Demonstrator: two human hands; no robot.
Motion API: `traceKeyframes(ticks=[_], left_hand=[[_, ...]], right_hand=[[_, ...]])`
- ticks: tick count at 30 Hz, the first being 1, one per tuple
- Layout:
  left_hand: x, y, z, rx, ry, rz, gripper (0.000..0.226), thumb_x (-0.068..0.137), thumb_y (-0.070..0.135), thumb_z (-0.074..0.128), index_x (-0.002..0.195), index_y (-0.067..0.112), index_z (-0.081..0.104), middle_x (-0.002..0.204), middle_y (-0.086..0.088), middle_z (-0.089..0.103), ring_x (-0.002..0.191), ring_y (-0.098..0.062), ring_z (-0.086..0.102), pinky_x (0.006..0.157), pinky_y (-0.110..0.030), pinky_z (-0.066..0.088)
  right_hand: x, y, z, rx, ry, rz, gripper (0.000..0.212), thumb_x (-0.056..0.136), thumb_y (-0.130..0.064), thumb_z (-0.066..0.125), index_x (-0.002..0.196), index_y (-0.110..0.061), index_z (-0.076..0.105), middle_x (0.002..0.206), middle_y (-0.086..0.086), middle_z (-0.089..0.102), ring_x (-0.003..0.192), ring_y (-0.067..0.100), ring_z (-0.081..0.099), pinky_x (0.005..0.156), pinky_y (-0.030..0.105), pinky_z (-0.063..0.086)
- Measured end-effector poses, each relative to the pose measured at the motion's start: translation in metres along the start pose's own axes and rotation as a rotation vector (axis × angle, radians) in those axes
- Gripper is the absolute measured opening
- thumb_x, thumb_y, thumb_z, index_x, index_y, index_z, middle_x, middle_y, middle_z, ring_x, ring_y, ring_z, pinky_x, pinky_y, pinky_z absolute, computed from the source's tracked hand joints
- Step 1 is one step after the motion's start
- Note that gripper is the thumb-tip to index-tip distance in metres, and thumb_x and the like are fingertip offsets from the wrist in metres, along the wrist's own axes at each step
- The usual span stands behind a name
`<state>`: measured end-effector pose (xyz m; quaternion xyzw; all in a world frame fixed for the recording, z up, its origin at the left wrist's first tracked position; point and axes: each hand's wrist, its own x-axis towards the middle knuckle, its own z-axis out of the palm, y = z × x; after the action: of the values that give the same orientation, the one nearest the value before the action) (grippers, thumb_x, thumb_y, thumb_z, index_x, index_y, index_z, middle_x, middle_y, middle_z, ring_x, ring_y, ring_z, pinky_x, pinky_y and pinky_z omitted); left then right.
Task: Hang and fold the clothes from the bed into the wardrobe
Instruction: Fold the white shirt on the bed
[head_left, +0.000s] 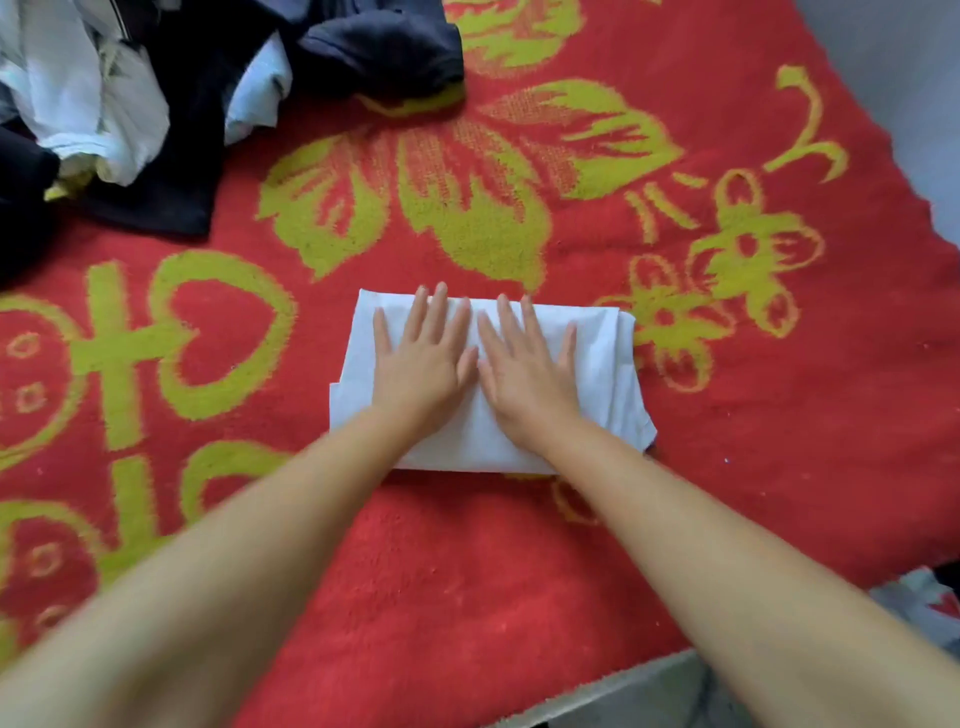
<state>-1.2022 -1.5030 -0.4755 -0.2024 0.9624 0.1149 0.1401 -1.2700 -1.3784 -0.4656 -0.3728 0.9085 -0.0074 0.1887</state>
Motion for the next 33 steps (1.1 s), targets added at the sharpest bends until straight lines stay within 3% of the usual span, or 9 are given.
traceKeyframes(ticks=[5,10,12,14,16,20,24,27,33], left_hand=[[-0.030,-0.029,0.039,-0.064,0.108,-0.133,0.061,0.093,0.045,0.014,0.150,0.024,0.008,0.157,0.004,-0.002,0.147,-0.018,0.001,0.112,-0.059,-0.002],[-0.055,-0.073,0.043,-0.076,0.091,-0.212,0.070,0.090,0.050,0.007,0.152,0.018,0.014,0.161,-0.003,0.005,0.148,-0.018,0.001,0.115,-0.056,-0.002],[-0.062,-0.072,0.034,-0.081,0.152,-0.143,0.073,0.090,0.051,0.016,0.152,0.012,0.014,0.159,-0.008,0.007,0.147,-0.019,0.003,0.115,-0.056,-0.002],[-0.071,-0.057,0.028,-0.040,0.222,0.079,0.076,0.088,0.050,0.032,0.150,0.008,0.020,0.156,-0.015,0.018,0.145,-0.023,0.014,0.113,-0.058,0.002],[-0.086,-0.036,0.034,0.028,0.223,0.340,0.082,0.079,0.046,0.051,0.148,0.012,0.023,0.154,-0.015,0.025,0.144,-0.025,0.021,0.111,-0.062,0.010],[-0.092,-0.014,0.040,0.134,0.087,0.316,0.095,0.056,0.015,0.073,0.144,0.014,0.037,0.147,-0.015,0.041,0.135,-0.035,0.039,0.096,-0.072,0.027],[-0.072,-0.018,0.029,0.143,0.042,0.226,0.074,0.075,0.006,0.025,0.147,0.018,0.032,0.152,-0.013,0.033,0.138,-0.036,0.034,0.099,-0.072,0.024],[-0.070,-0.023,0.023,0.141,-0.113,0.180,0.080,0.084,-0.003,0.022,0.152,0.030,-0.002,0.161,-0.002,-0.003,0.148,-0.027,-0.002,0.110,-0.064,0.007],[-0.076,-0.018,-0.038,0.123,-0.119,0.124,0.074,0.092,-0.005,0.031,0.153,0.029,0.006,0.160,0.003,0.009,0.147,-0.026,0.004,0.109,-0.055,0.024]], right_hand=[[-0.011,0.039,0.035,-0.025,0.111,0.040,0.057,0.100,-0.043,0.028,0.152,-0.027,0.011,0.161,-0.001,0.002,0.148,0.020,-0.003,0.106,0.058,-0.023],[-0.032,0.106,0.027,0.009,0.101,0.325,0.057,0.102,-0.037,0.029,0.154,-0.024,0.009,0.162,-0.001,0.004,0.149,0.021,0.000,0.111,0.068,-0.001],[-0.039,0.098,0.014,-0.014,0.126,0.193,0.057,0.099,-0.034,0.031,0.152,-0.016,0.021,0.160,0.009,0.015,0.147,0.028,0.012,0.107,0.074,0.007],[-0.054,0.071,0.009,-0.060,0.173,-0.126,0.062,0.086,-0.035,0.039,0.145,-0.013,0.039,0.152,0.016,0.032,0.141,0.036,0.028,0.097,0.079,0.018],[-0.077,0.042,0.022,-0.095,0.130,-0.355,0.076,0.072,-0.039,0.052,0.145,-0.021,0.039,0.154,0.011,0.029,0.143,0.032,0.023,0.098,0.077,0.017],[-0.085,0.031,0.039,-0.144,-0.010,-0.189,0.102,0.065,-0.036,0.074,0.151,-0.030,0.018,0.159,0.004,0.010,0.145,0.033,0.005,0.102,0.074,0.005],[-0.063,0.043,0.040,-0.160,-0.047,-0.012,0.101,0.083,-0.016,0.055,0.142,-0.037,-0.024,0.155,-0.004,-0.026,0.145,0.033,-0.020,0.103,0.069,-0.014],[-0.058,0.039,0.027,-0.112,-0.123,0.023,0.093,0.086,0.002,0.043,0.150,-0.040,-0.011,0.161,-0.006,-0.013,0.146,0.036,-0.014,0.107,0.070,-0.003],[-0.062,0.027,-0.034,0.009,-0.144,0.011,0.080,0.087,0.010,0.032,0.152,-0.033,0.016,0.159,-0.004,0.019,0.145,0.035,0.014,0.112,0.049,0.026]])
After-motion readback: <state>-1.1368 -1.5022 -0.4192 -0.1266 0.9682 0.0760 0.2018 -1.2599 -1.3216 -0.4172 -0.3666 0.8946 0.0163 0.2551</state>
